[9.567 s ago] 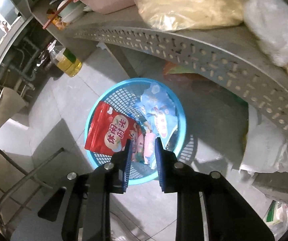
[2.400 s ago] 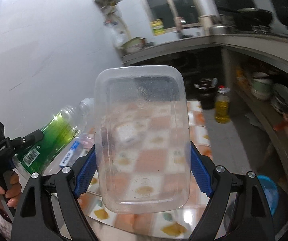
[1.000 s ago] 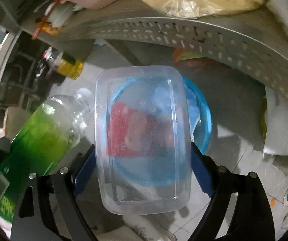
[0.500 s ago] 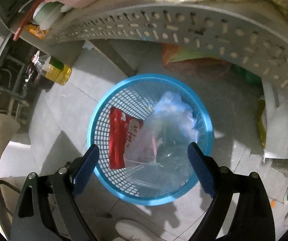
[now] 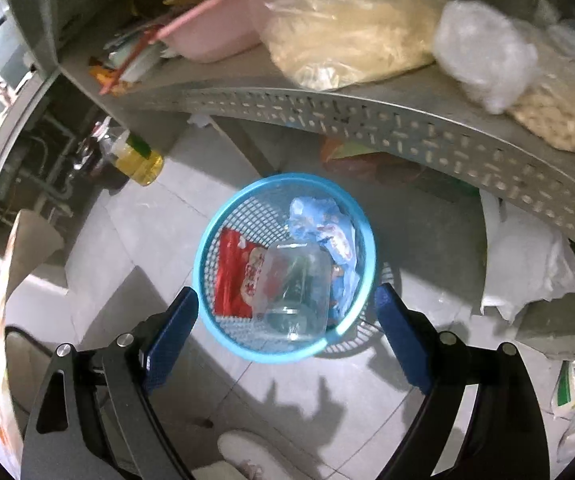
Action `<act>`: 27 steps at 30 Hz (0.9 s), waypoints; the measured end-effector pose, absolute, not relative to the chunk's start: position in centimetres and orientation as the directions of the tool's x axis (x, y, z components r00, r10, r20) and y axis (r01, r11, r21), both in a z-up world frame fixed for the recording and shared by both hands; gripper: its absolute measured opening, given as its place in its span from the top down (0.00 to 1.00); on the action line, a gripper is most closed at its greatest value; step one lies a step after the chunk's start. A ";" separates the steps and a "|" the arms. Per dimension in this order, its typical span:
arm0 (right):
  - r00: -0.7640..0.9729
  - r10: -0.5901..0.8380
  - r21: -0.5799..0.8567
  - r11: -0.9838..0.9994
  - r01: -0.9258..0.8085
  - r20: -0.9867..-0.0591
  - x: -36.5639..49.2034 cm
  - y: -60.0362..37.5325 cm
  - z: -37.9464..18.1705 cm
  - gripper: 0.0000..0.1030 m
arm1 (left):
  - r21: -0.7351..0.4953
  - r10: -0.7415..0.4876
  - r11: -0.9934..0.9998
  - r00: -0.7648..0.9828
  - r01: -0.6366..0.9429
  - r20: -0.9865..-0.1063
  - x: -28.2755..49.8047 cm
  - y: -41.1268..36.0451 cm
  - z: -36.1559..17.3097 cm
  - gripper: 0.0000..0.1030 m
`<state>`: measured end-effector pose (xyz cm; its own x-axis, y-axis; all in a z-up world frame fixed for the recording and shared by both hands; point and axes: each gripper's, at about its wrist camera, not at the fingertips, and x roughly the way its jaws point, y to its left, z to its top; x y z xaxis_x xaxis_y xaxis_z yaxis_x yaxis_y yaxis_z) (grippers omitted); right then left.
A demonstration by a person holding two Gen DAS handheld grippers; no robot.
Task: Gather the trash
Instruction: 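Move both grippers back to the table toward the red can and toothpaste box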
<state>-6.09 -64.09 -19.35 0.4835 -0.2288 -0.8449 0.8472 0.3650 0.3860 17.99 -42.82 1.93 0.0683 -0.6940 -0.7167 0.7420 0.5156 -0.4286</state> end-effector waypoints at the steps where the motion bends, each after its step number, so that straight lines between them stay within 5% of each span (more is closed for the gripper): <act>1: 0.491 -0.229 0.387 0.379 0.840 -0.841 -6.4 -63.3 -18.7 0.16 | -0.420 -0.704 0.511 0.085 0.750 -0.705 17.6 -41.6 2.7 0.21; 15: 0.600 -0.232 0.351 0.630 0.693 -0.766 -4.2 -53.5 -8.9 0.13 | -0.308 -0.714 0.573 0.278 0.759 -0.643 14.8 -27.4 6.2 0.13; 27: 0.674 -0.210 0.236 0.829 0.506 -0.708 0.5 -44.8 -0.7 0.06 | -0.312 -0.614 0.755 0.454 0.576 -0.646 16.1 -13.6 5.3 0.09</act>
<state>0.48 -44.81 -0.66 0.6741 -0.2102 -0.7081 0.5065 0.8293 0.2360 16.12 -13.59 5.30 0.4539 -0.6137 -0.6460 0.5764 0.7551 -0.3123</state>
